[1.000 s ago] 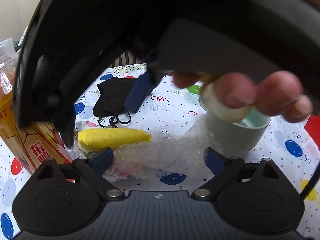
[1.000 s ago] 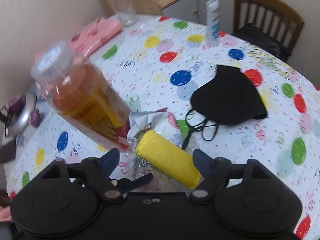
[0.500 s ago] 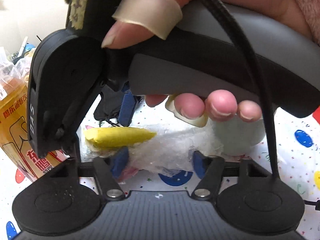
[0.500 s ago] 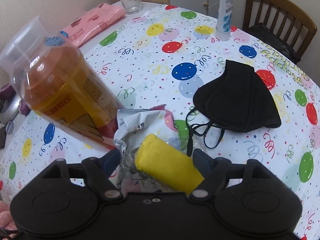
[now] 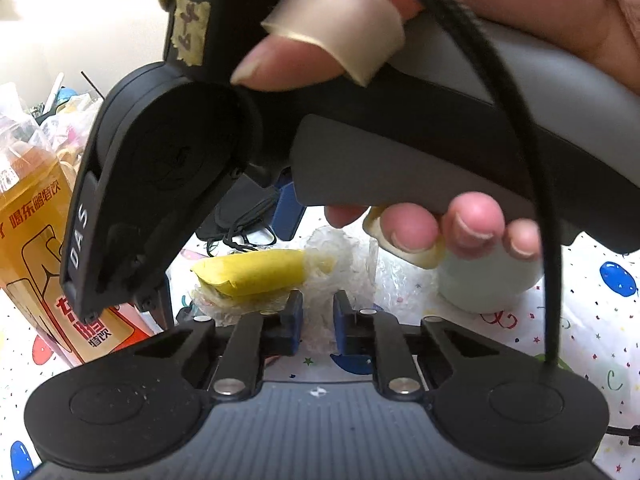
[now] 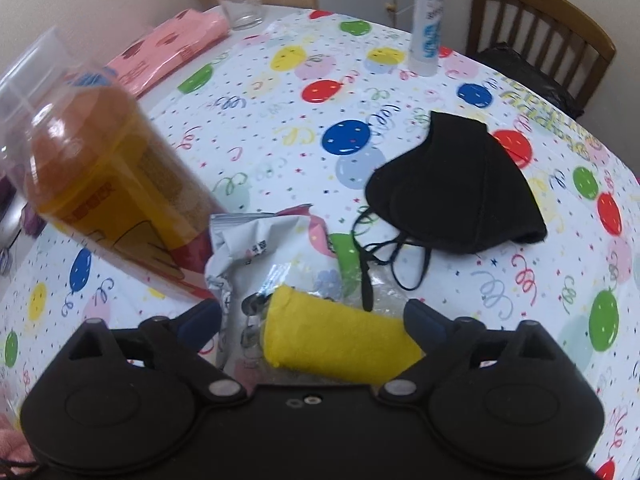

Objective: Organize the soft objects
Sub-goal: 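Close the left tool on the bubble wrap while the right tool grasps the yellow sponge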

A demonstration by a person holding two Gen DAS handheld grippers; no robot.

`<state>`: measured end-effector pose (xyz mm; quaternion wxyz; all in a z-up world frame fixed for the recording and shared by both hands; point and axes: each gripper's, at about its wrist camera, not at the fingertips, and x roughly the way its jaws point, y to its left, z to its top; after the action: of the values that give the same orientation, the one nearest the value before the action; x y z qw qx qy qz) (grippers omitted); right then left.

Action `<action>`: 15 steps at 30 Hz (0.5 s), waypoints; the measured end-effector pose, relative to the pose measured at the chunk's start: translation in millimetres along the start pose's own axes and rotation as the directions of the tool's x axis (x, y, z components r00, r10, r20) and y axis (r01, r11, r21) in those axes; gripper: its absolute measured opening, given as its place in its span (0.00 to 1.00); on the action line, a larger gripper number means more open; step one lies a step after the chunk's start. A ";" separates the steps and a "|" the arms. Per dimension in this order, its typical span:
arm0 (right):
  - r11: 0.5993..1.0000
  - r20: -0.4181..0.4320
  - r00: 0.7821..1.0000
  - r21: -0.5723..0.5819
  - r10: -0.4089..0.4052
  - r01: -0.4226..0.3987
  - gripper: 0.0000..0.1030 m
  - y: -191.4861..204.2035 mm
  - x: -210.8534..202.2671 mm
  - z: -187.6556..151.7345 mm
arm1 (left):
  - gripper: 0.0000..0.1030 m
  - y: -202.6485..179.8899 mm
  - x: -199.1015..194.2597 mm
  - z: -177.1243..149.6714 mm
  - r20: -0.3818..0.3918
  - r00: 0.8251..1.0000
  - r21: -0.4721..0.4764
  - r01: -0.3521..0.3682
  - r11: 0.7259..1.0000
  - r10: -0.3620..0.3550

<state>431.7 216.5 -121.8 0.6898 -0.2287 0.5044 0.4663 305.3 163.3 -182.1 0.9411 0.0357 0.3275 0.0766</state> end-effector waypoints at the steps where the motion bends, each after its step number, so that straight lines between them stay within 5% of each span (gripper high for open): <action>1: 1.000 -0.005 1.000 0.017 0.000 0.000 1.00 -2.7 0.8 -0.9 | 0.13 -1.1 -1.0 -0.4 0.002 1.000 0.003 0.000 1.000 0.000; 9: 0.968 0.007 0.991 0.216 0.130 -0.128 1.00 -34.6 -4.9 -7.7 | 0.11 6.8 -4.5 -1.7 0.000 0.999 -0.019 0.032 0.999 -0.032; 15: 0.951 0.012 0.994 0.291 0.106 -0.105 1.00 -48.9 -6.6 -12.0 | 0.11 8.7 -5.0 -1.2 -0.003 0.999 -0.032 0.042 0.999 -0.042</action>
<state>468.3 181.9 -128.0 0.6890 -0.0984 0.5804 0.4228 299.6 171.0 -179.0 0.9423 0.0137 0.3286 0.0621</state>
